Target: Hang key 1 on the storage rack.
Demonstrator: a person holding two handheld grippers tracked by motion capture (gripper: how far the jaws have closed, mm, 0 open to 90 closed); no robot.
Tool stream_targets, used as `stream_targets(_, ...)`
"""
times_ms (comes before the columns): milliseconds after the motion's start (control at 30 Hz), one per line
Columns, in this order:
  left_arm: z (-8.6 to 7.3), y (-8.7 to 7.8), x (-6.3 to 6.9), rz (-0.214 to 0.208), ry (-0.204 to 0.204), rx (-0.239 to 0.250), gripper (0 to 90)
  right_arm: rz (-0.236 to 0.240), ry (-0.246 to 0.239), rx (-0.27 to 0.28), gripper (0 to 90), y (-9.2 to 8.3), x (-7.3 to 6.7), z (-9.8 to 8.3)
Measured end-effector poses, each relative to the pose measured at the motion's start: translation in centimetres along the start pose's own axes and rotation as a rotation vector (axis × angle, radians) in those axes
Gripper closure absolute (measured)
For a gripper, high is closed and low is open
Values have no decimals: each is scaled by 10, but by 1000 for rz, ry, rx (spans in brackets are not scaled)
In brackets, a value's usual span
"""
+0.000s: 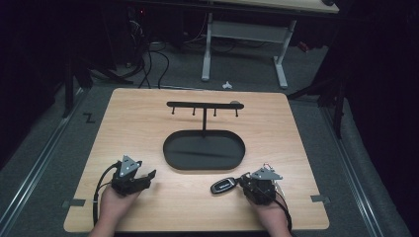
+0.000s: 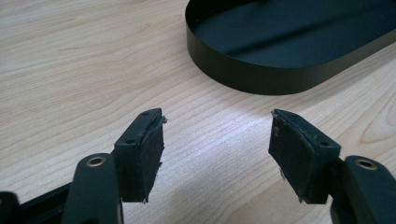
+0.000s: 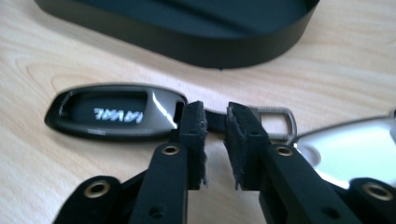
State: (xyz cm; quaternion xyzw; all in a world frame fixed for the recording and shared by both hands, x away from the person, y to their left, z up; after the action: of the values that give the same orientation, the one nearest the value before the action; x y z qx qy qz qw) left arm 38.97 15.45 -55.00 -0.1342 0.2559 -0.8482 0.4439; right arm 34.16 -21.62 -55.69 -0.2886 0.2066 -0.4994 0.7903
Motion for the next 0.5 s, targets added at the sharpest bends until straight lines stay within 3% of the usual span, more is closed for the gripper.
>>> stream_targets(367,-2,-2,-2,-2,4,-5,356,-27,-34,-17,792,15,4,7)
stream_targets(500,-3,-2,-3,-1,3,-7,358,-11,-65,46,741,7,-10,19)
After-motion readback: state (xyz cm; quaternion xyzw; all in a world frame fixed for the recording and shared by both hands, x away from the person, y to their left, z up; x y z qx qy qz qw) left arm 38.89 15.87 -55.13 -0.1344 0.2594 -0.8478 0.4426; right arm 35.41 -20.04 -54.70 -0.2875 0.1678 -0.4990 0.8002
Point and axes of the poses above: each handheld gripper's, and its own axes: y roughly forward along the jaws, z roughly out of its top, x roughly to its right, the point moved 6 cm from there along y, roughly forward along the jaws, and after that the axes turned 2 degrees about x, right-handed, at the moved point
